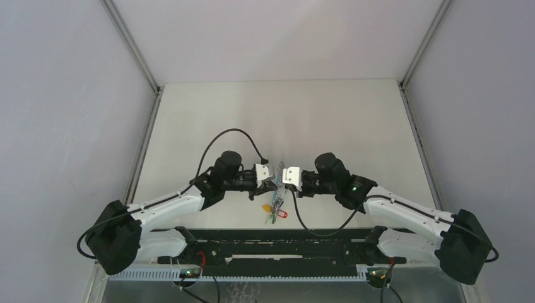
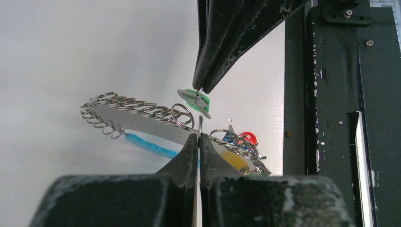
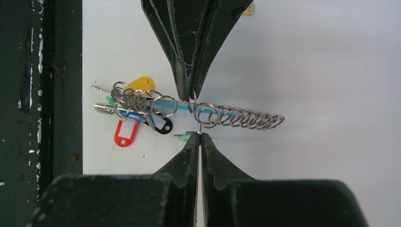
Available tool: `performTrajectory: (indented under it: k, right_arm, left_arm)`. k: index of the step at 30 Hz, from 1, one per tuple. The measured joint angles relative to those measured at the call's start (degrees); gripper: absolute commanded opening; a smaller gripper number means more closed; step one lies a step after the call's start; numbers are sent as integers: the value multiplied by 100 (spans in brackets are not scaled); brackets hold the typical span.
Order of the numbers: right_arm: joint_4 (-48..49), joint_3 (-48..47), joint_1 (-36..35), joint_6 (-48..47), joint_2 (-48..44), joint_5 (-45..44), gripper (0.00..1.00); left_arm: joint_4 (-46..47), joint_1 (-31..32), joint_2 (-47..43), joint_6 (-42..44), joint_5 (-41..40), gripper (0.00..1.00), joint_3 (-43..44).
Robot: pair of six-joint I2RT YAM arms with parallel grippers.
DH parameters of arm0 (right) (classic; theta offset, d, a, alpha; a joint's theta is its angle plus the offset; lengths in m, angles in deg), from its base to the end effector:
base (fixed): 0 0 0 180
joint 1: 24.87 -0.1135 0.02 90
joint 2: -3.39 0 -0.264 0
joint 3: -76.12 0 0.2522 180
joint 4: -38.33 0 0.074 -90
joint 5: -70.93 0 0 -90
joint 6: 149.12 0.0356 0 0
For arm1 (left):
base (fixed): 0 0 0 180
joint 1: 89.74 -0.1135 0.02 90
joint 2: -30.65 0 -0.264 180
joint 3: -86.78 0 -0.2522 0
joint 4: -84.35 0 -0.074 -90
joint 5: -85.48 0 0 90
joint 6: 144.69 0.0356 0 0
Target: Put the keys on the keyring
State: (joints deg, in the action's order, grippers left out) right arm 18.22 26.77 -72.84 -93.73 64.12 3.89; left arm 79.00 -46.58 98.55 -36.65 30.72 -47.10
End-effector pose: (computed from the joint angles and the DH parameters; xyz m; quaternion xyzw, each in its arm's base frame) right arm 0.1432 0.1796 0.2383 -0.6373 0.5782 0.2282 0.4555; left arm 0.1658 -0.1837 0.2175 0.5498 0.6196 -0.3602 0.4290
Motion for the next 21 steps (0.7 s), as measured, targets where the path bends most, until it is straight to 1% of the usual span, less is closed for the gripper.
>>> performTrajectory:
  k: [7, 21]
  right_arm:
    - [-162, -155, -72, -81, 131, 4, 0]
    - [-181, -155, -87, -87, 133, 31, 0]
  left_arm:
    - [-4, 7, 9, 20, 46, 0, 0]
    - [-22, 9, 9, 63, 96, 0, 0]
